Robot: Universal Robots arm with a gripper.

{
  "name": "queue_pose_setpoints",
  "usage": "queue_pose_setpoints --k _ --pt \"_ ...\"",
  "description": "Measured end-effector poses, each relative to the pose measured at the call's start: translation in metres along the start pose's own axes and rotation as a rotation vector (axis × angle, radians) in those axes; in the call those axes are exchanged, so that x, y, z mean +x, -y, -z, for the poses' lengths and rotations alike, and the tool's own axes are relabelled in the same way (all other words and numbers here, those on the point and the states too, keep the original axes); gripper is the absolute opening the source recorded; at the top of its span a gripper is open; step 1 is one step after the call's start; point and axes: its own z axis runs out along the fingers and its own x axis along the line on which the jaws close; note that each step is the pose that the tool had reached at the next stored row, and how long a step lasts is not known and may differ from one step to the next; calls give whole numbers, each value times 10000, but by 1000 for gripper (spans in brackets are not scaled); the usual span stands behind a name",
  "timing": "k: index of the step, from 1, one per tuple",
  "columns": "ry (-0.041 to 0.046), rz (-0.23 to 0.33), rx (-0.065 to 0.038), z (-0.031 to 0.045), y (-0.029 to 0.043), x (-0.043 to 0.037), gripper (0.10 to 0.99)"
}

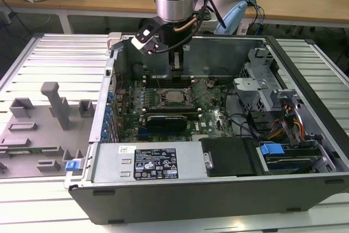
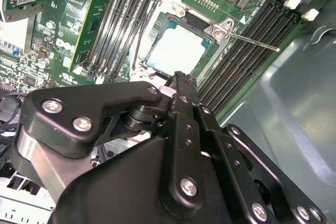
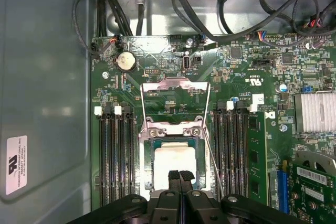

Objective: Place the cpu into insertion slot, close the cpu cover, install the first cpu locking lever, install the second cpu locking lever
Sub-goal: 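Close the cpu cover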

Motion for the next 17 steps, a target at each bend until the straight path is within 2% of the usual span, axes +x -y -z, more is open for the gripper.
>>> queue_pose_setpoints --k 13,17 --pt "0 8 0 2 -5 0 106" --pt "-2 13 0 -4 -71 2 106"
